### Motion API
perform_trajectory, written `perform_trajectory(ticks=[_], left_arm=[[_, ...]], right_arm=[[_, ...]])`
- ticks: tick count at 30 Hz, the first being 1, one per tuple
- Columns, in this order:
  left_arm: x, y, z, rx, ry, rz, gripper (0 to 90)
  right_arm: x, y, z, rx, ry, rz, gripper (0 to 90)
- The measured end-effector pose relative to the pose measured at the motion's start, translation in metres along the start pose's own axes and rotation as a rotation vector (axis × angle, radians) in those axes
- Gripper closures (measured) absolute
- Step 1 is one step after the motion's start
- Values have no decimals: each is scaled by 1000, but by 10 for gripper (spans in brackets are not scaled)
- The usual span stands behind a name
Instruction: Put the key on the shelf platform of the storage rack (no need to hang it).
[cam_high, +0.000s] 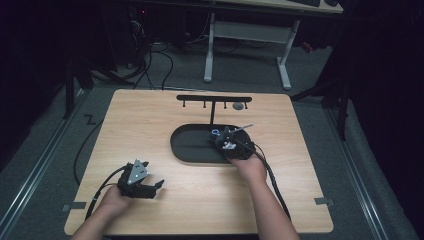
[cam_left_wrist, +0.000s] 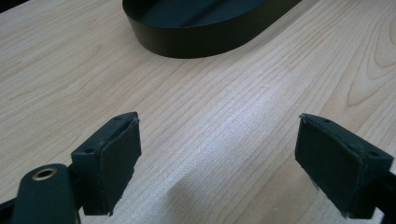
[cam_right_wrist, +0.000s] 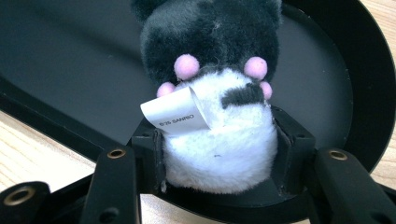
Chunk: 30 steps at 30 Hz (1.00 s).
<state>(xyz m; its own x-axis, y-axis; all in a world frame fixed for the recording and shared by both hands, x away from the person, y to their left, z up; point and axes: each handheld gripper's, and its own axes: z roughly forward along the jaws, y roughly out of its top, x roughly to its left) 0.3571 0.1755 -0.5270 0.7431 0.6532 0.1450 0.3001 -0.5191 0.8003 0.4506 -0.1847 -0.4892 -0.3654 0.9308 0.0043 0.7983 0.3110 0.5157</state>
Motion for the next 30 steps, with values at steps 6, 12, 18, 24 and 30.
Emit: perform_trajectory(ticks=[6,12,18,24,30], left_arm=[[0,0,0,0,0,0,153],[0,0,0,2,0,1,153],[0,0,0,0,0,-1,154],[0,0,0,0,-1,-2,153],[0,0,0,2,0,1,153]], right_arm=[[-1,-1,2,-2,13,14,460],[-1,-2,4,-4,17,20,447],[-2,-1,5,-13,31,43,336],[-2,0,-1,-28,32,49,286],[0,-6,-15,-66,41,37,294]])
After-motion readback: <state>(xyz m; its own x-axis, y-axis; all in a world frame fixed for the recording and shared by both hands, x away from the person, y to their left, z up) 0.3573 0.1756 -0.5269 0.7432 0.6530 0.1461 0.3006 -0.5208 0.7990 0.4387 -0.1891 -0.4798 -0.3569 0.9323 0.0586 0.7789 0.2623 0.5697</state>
